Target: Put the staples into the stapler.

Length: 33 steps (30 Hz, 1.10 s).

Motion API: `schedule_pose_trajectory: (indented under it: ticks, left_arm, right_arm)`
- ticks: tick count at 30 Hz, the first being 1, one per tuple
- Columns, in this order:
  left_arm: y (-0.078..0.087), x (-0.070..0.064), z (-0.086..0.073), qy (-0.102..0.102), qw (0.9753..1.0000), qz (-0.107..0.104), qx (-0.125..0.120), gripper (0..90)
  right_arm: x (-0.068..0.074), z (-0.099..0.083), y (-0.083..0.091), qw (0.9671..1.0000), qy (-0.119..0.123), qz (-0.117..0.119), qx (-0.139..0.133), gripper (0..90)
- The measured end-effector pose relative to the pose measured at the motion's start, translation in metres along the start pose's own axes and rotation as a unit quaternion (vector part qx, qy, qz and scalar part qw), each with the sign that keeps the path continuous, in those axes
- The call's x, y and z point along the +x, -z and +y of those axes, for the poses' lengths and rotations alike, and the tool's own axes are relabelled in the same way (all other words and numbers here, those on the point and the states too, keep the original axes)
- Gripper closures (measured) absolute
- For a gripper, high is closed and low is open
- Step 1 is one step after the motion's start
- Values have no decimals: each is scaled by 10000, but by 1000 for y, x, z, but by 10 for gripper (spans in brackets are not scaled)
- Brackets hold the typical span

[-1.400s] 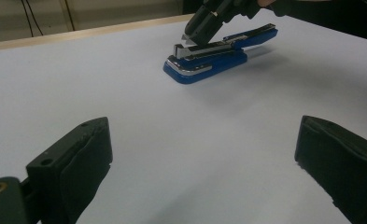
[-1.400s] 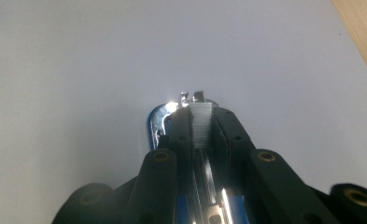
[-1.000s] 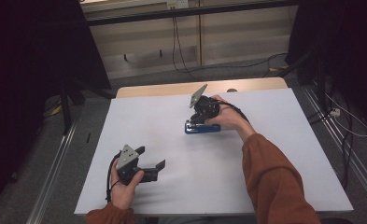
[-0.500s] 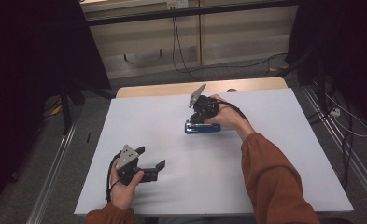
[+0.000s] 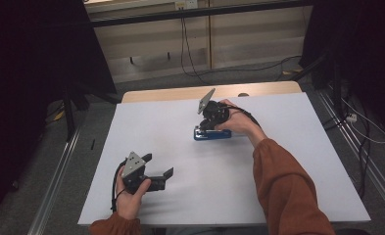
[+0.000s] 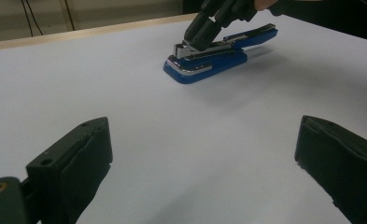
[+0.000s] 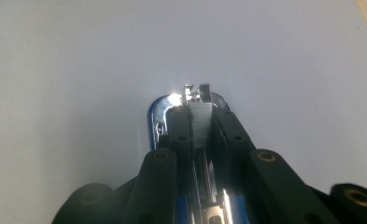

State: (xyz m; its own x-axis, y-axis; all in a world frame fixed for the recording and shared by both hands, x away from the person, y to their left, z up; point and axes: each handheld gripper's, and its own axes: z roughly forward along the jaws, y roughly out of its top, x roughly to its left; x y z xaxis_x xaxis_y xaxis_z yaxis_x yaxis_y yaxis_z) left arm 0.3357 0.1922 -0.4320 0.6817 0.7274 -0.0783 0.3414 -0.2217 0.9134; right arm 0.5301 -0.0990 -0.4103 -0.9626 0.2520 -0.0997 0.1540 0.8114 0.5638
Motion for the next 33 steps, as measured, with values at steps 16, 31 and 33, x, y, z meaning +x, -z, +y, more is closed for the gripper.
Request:
schedule_pose_trajectory:
  ticks: [16, 31, 33]
  left_arm:
    - [0, 0, 0, 7, 10000, 10, 6, 41]
    - [0, 0, 0, 9, 10000, 4, -2, 41]
    - [0, 0, 0, 16, 10000, 6, -3, 41]
  right_arm:
    - [-1, -1, -2, 10000, -82, 7, -33, 766]
    - [-2, -2, 1, 9999, -155, -61, -35, 729]
    - [-2, -2, 1, 9999, -132, -33, -40, 742]
